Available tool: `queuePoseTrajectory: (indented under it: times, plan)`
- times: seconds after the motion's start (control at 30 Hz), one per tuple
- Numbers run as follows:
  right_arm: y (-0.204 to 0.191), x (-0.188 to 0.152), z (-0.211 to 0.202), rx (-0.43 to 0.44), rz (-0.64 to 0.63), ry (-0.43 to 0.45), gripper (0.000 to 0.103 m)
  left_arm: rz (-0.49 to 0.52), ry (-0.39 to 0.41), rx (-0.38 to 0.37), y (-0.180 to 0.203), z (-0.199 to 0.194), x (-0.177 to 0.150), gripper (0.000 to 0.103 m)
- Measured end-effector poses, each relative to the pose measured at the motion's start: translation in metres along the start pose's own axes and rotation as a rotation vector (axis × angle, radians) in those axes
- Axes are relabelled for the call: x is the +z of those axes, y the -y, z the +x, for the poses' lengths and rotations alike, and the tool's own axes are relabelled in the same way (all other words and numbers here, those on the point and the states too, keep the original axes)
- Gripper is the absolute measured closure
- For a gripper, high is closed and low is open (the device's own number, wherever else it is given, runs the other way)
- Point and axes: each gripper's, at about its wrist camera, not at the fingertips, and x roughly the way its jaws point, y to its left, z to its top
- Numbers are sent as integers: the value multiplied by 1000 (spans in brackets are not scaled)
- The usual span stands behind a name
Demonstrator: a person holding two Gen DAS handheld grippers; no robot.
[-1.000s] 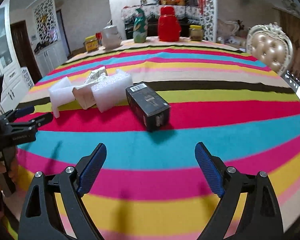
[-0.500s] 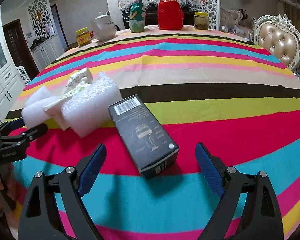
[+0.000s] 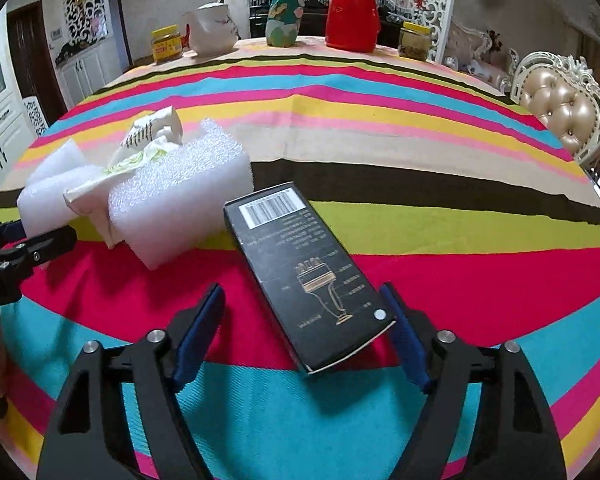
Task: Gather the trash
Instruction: 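Grasp the black product box with the right tool while the left grasps a white foam block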
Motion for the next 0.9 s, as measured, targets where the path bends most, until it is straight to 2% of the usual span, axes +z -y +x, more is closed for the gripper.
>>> queuePoseTrajectory:
  times: [0.03,0.07,0.1,0.17,0.23,0.37,0.6,0.77,0.9]
  plan:
    - [0,0,0,-2,0,-2,39,0,-3,-4,0,1,0,17]
    - [1,0,1,-4,0,-4,49,-1,-2,-3,0,1,0,21]
    - [1,0,0,1,0,-3,54,-3,0,0,-1,0,0,25]
    - [0,0,-2,-2,-3,9,60,-11,5,-10,-3,0,0,44]
    - [-1,0,-5,-7,-10,26,64,-14,11,-31,-5,-1,-1,45]
    - [0,-1,-12,-2,-6,62,65,-1,78,-42,-3,-14,-3,47]
    - [20,-2,-19,13,96,108,65,2,121,-52,-3,-23,-4,48]
    - [29,-5,-22,22,153,119,65,27,215,-61,-1,-48,-10,47]
    - [22,-27,-47,83,182,137,65,22,286,-57,-4,-79,-15,47]
